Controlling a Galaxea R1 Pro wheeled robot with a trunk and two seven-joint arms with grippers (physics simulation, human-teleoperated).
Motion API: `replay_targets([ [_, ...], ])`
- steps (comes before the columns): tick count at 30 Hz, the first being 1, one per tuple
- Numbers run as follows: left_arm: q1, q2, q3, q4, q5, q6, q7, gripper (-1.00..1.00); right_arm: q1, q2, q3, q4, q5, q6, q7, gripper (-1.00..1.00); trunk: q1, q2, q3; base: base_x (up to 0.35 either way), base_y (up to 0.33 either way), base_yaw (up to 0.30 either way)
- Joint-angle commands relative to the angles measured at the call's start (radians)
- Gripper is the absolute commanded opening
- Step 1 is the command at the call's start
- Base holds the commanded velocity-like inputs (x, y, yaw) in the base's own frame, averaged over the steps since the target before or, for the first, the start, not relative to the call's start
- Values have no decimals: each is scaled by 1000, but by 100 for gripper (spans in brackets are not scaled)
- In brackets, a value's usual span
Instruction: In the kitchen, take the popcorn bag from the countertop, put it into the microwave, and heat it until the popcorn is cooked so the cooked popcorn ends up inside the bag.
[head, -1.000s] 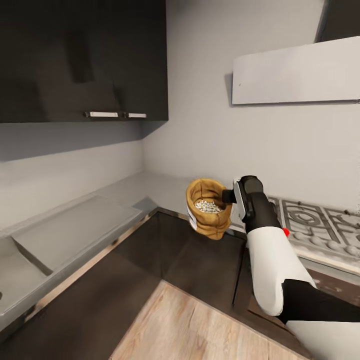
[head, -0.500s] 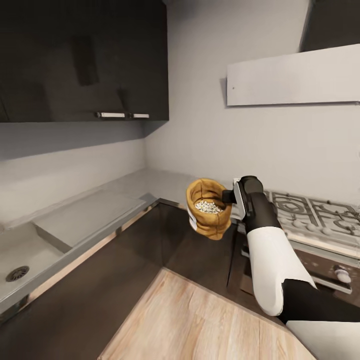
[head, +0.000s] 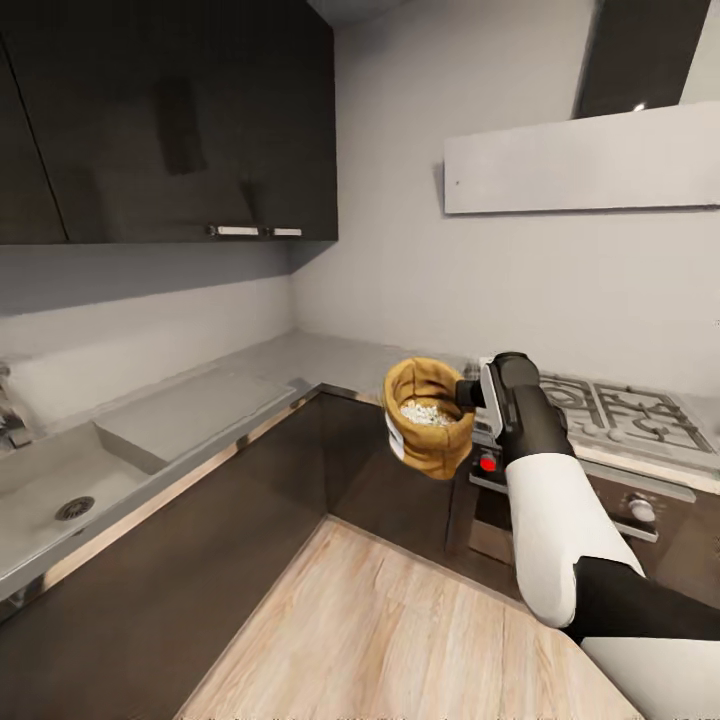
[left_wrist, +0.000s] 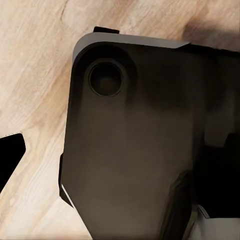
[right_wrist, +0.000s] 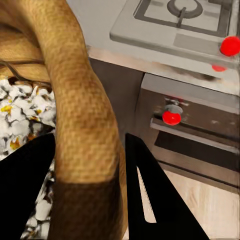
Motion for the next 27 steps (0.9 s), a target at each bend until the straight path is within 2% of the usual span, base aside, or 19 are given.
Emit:
replay_targets([
  [1, 0, 0, 2, 0, 7, -3, 0, 100, -1, -6, -3, 0, -6, 3, -3, -100, 0, -1, -1, -53, 0, -163],
  [5, -1, 1, 3, 0, 7, -3, 0, 100, 0, -38, -24, 0, -6, 3, -4, -100, 0, -1, 1, -11, 0, -257],
  [7, -1, 1, 3, 0, 7, -2, 0, 100, 0, -62, -45, 0, -6, 3, -4, -100, 0, -1, 2, 0, 0, -282],
  [13, -1, 1, 3, 0, 7, -1, 0, 100, 9, -136, -61, 12, -7, 3, -4, -100, 0, -1, 4, 0, 0, -283],
  [17, -1, 1, 3, -1, 7, -1, 0, 100, 14, -167, -98, 71, -6, 3, -8, -100, 0, -1, 6, 0, 0, -283],
  [20, -1, 1, 3, -1, 7, -1, 0, 100, 14, -186, -110, 101, -6, 3, -11, -100, 0, -1, 7, 0, 0, -283],
  [24, -1, 1, 3, 0, 7, -1, 0, 100, 14, -227, -124, 175, -5, 3, -8, -100, 0, -1, 9, 0, 0, -283],
  [27, -1, 1, 3, 0, 7, -1, 0, 100, 14, -252, -130, 190, -6, 3, -5, -100, 0, -1, 10, 0, 0, -283],
])
